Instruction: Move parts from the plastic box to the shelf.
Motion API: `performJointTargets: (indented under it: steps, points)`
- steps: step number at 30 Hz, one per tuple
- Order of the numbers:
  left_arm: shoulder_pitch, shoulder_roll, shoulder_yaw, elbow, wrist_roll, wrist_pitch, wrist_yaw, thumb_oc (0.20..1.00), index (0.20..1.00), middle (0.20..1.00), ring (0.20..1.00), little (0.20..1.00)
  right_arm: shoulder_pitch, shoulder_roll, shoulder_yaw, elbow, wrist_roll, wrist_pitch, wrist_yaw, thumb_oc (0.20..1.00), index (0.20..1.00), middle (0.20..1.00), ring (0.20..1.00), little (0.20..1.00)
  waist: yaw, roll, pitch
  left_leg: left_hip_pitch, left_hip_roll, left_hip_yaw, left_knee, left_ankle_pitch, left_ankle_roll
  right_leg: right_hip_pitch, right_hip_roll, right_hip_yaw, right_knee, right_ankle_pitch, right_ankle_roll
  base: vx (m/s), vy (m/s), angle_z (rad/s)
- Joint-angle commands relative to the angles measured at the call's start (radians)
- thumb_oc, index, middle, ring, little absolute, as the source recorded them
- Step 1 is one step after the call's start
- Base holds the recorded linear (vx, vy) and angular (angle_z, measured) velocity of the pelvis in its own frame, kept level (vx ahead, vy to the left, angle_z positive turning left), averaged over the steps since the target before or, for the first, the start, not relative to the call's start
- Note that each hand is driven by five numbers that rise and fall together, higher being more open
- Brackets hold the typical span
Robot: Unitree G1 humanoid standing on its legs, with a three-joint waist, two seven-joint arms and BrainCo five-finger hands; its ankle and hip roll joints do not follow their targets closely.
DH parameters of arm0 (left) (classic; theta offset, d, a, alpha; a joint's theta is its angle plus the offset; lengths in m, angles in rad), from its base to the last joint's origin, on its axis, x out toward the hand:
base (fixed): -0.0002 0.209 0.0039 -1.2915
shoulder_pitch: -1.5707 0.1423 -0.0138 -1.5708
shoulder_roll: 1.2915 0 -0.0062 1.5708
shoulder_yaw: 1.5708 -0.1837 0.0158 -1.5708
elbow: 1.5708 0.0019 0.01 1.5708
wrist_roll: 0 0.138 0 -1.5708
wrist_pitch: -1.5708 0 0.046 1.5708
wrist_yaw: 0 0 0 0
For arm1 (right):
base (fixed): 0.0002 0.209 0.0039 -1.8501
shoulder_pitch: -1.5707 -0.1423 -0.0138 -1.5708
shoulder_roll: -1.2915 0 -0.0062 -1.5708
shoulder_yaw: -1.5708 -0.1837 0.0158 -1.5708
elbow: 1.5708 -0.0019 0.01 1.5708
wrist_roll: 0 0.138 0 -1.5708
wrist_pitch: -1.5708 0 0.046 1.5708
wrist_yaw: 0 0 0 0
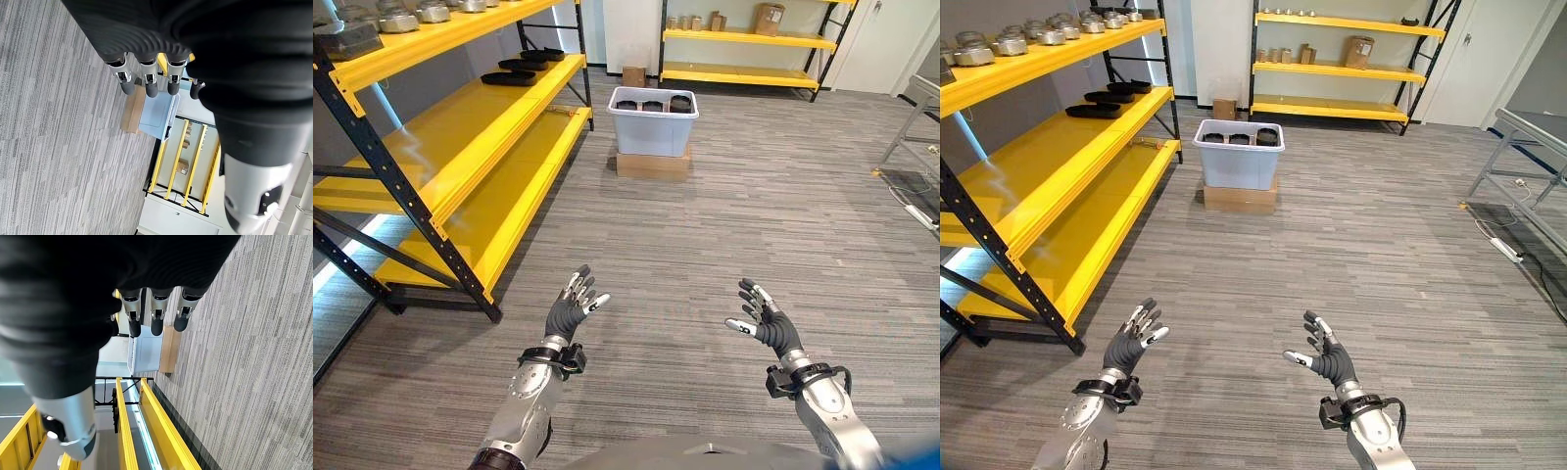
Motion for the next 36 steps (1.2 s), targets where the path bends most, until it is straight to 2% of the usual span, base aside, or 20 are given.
performJointTargets:
  steps: [1, 7, 12, 20, 22, 23, 24, 25, 26, 27, 29, 31, 33, 34, 36]
  points:
    - [-0.052, 0.015, 0.010, -0.021, 0.017, -0.060, -0.007, 1.000, 1.000, 1.000, 1.000, 1.000, -0.047, -0.010, -0.032, -0.026, 0.033, -0.042, -0.003, 1.000, 1.000, 1.000, 1.000, 1.000, -0.001, 0.033, 0.029, 0.000, 0.035, -0.051, 0.013, -0.050, -0.008, 0.015, -0.037, -0.022, 0.013, -0.056, 0.038, 0.00, 0.000, 0.00]
    - [-0.054, 0.016, 0.019, -0.025, 0.015, -0.064, -0.007, 1.000, 1.000, 1.000, 1.000, 1.000, -0.062, -0.009, -0.024, -0.016, 0.031, -0.039, 0.001, 1.000, 1.000, 1.000, 1.000, 1.000, 0.006, 0.028, 0.032, 0.006, 0.026, -0.049, 0.018, -0.058, 0.002, 0.019, -0.048, -0.015, 0.020, -0.057, 0.043, 0.01, 0.012, 0.00]
    - [-0.066, 0.021, 0.027, -0.025, 0.014, -0.071, -0.002, 1.000, 1.000, 1.000, 1.000, 1.000, -0.081, -0.007, -0.024, -0.005, 0.038, -0.044, -0.005, 1.000, 1.000, 1.000, 1.000, 1.000, 0.013, 0.019, 0.050, -0.042, 0.011, -0.057, 0.091, -0.082, 0.013, 0.002, -0.066, -0.014, 0.058, -0.062, 0.046, -0.01, 0.053, 0.00]
    - [-0.089, 0.042, 0.035, -0.053, 0.039, -0.097, 0.016, 1.000, 1.000, 1.000, 1.000, 1.000, -0.123, -0.005, -0.015, -0.004, 0.062, -0.053, -0.003, 1.000, 1.000, 1.000, 1.000, 1.000, 0.019, 0.015, 0.092, -0.135, -0.064, -0.071, 0.223, -0.156, 0.065, -0.104, -0.135, 0.014, 0.232, -0.056, 0.067, -0.01, 0.146, 0.02]
    - [-0.099, 0.043, 0.027, -0.057, 0.045, -0.095, 0.019, 1.000, 1.000, 1.000, 1.000, 1.000, -0.123, 0.003, -0.017, -0.004, 0.064, -0.053, -0.011, 1.000, 1.000, 1.000, 1.000, 1.000, 0.019, 0.022, 0.096, -0.136, -0.087, -0.079, 0.232, -0.171, 0.088, -0.144, -0.157, 0.023, 0.309, -0.033, 0.068, 0.05, 0.211, 0.13]
    - [-0.100, 0.042, 0.022, -0.061, 0.047, -0.094, 0.019, 1.000, 1.000, 1.000, 1.000, 1.000, -0.119, 0.007, -0.022, -0.006, 0.066, -0.055, -0.013, 1.000, 1.000, 1.000, 1.000, 1.000, 0.016, 0.024, 0.101, -0.131, -0.102, -0.084, 0.237, -0.178, 0.102, -0.167, -0.169, 0.036, 0.363, 0.000, 0.063, 0.05, 0.152, 0.18]
    - [-0.100, 0.042, 0.022, -0.061, 0.047, -0.094, 0.019, 1.000, 1.000, 1.000, 1.000, 1.000, -0.118, 0.007, -0.022, -0.006, 0.066, -0.055, -0.013, 1.000, 1.000, 1.000, 1.000, 1.000, 0.017, 0.023, 0.100, -0.132, -0.103, -0.083, 0.238, -0.179, 0.103, -0.170, -0.171, 0.039, 0.366, -0.001, 0.063, 0.08, 0.247, 0.14]
    - [-0.104, 0.042, 0.012, -0.061, 0.059, -0.092, 0.018, 1.000, 1.000, 1.000, 1.000, 1.000, -0.104, 0.010, -0.026, -0.012, 0.061, -0.055, -0.013, 1.000, 1.000, 1.000, 1.000, 1.000, 0.008, 0.029, 0.115, -0.116, -0.127, -0.091, 0.244, -0.189, 0.121, -0.228, -0.183, 0.070, 0.478, 0.083, 0.045, 0.06, 0.252, 0.14]
    - [-0.108, 0.043, 0.006, -0.061, 0.062, -0.093, 0.022, 1.000, 1.000, 1.000, 1.000, 1.000, -0.106, 0.010, -0.022, -0.012, 0.055, -0.056, -0.018, 1.000, 1.000, 1.000, 1.000, 1.000, 0.004, 0.037, 0.130, -0.107, -0.134, -0.091, 0.246, -0.191, 0.131, -0.256, -0.191, 0.071, 0.532, 0.116, 0.039, 0.06, 0.319, 0.23]
    - [-0.117, 0.045, 0.003, -0.058, 0.060, -0.092, 0.025, 1.000, 1.000, 1.000, 1.000, 1.000, -0.112, 0.012, -0.019, -0.008, 0.056, -0.057, -0.023, 1.000, 1.000, 1.000, 1.000, 1.000, 0.004, 0.043, 0.144, -0.099, -0.136, -0.088, 0.244, -0.193, 0.140, -0.292, -0.189, 0.072, 0.582, 0.118, 0.032, 0.04, 0.215, 0.19]
    - [-0.117, 0.048, 0.003, -0.060, 0.069, -0.088, 0.024, 1.000, 1.000, 1.000, 1.000, 1.000, -0.113, 0.011, -0.021, -0.014, 0.060, -0.060, -0.024, 1.000, 1.000, 1.000, 1.000, 1.000, -0.002, 0.058, 0.154, -0.076, -0.132, -0.078, 0.232, -0.205, 0.146, -0.342, -0.164, 0.034, 0.612, 0.064, 0.025, 0.10, 0.140, 0.05]
    - [-0.113, 0.045, 0.004, -0.063, 0.063, -0.087, 0.017, 1.000, 1.000, 1.000, 1.000, 1.000, -0.114, 0.007, -0.024, -0.013, 0.081, -0.062, -0.021, 1.000, 1.000, 1.000, 1.000, 1.000, -0.022, 0.068, 0.164, -0.037, -0.127, -0.081, 0.214, -0.217, 0.142, -0.403, -0.101, 0.011, 0.573, -0.001, 0.019, 0.17, 0.025, -0.26]
    - [-0.106, 0.042, 0.010, -0.061, 0.063, -0.088, 0.011, 1.000, 1.000, 1.000, 1.000, 1.000, -0.116, 0.003, -0.029, -0.008, 0.099, -0.066, -0.015, 1.000, 1.000, 1.000, 1.000, 1.000, -0.039, 0.064, 0.171, 0.003, -0.133, -0.089, 0.197, -0.236, 0.136, -0.426, -0.065, 0.001, 0.467, 0.003, 0.026, 0.30, -0.068, -0.19]
    - [-0.101, 0.033, 0.018, -0.057, 0.063, -0.089, 0.014, 1.000, 1.000, 1.000, 1.000, 1.000, -0.123, -0.002, -0.026, -0.003, 0.090, -0.065, -0.020, 1.000, 1.000, 1.000, 1.000, 1.000, -0.057, 0.058, 0.174, 0.058, -0.137, -0.103, 0.173, -0.254, 0.124, -0.453, -0.045, -0.014, 0.340, 0.036, 0.043, 0.40, -0.120, 0.02]
    - [-0.104, 0.026, 0.020, -0.050, 0.067, -0.088, 0.016, 1.000, 1.000, 1.000, 1.000, 1.000, -0.126, -0.004, -0.024, -0.002, 0.086, -0.064, -0.020, 1.000, 1.000, 1.000, 1.000, 1.000, -0.070, 0.059, 0.176, 0.088, -0.133, -0.110, 0.168, -0.267, 0.118, -0.455, -0.027, -0.011, 0.283, 0.055, 0.050, 0.27, -0.094, 0.18]
